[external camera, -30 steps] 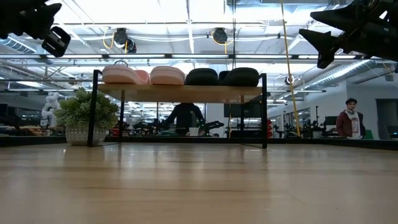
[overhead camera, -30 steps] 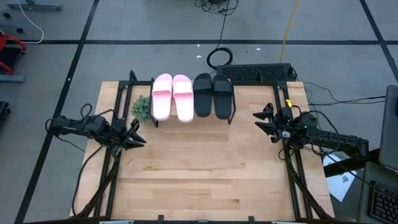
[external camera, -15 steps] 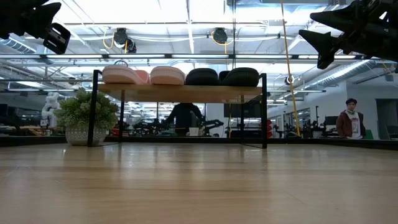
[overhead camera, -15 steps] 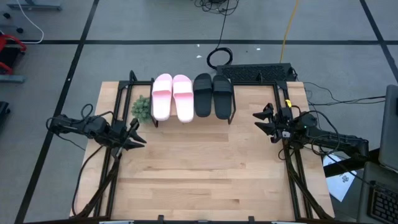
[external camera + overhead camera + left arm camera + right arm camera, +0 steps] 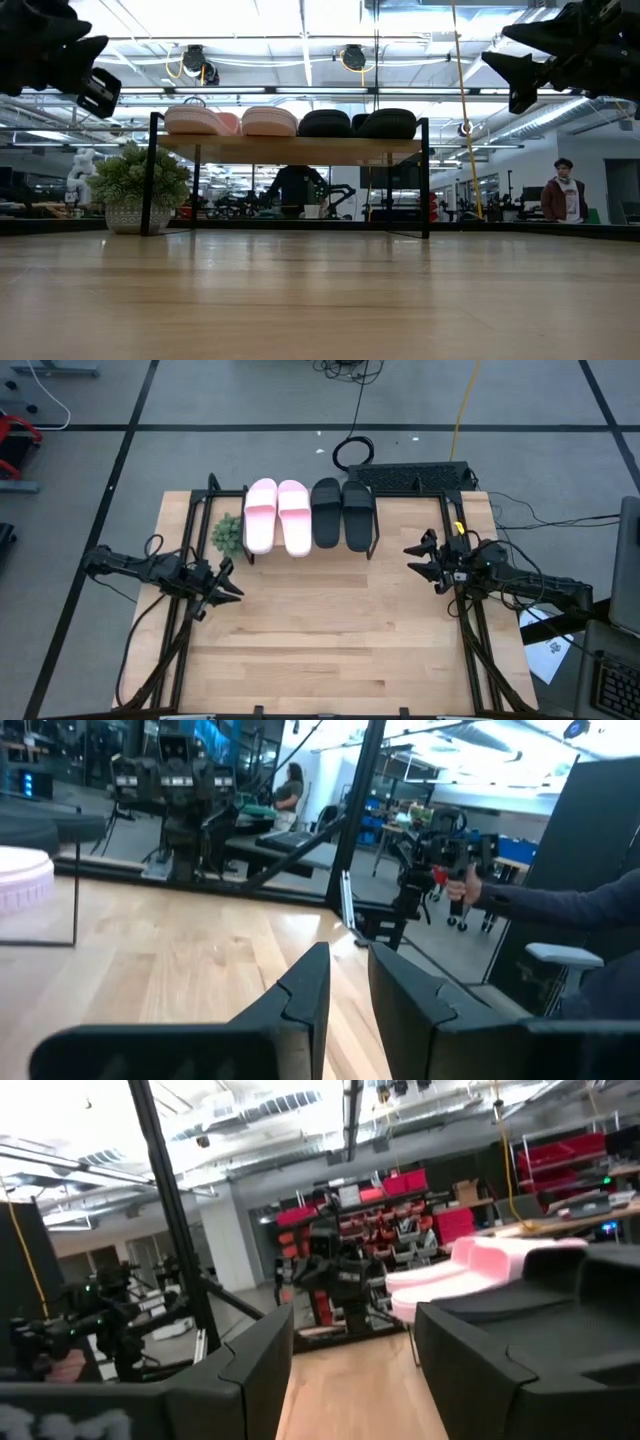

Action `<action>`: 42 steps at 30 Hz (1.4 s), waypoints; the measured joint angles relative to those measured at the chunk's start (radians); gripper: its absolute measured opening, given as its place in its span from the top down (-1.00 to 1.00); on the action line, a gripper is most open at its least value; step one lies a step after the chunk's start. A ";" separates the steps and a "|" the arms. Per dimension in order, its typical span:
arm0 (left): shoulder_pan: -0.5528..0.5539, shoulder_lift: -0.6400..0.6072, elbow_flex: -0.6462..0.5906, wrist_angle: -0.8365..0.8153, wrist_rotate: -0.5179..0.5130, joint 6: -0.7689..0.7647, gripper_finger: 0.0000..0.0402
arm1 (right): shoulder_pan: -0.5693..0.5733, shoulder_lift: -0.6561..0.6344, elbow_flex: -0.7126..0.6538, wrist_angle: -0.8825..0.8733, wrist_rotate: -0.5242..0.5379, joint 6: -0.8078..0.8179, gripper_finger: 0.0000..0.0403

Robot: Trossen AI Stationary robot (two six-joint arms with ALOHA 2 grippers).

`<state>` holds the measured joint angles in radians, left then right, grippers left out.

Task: Pick and place slides into the shelf
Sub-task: Return to Home Position

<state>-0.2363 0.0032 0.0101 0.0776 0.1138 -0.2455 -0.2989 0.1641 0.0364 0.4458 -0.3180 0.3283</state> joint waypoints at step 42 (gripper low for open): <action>0.000 0.002 0.001 0.009 -0.060 -0.224 0.63 | 0.000 0.003 0.000 -0.175 0.185 -0.105 0.01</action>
<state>-0.2359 0.0048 0.0109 0.0867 0.0535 -0.4693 -0.2993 0.1669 0.0364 0.2710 -0.1326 0.2234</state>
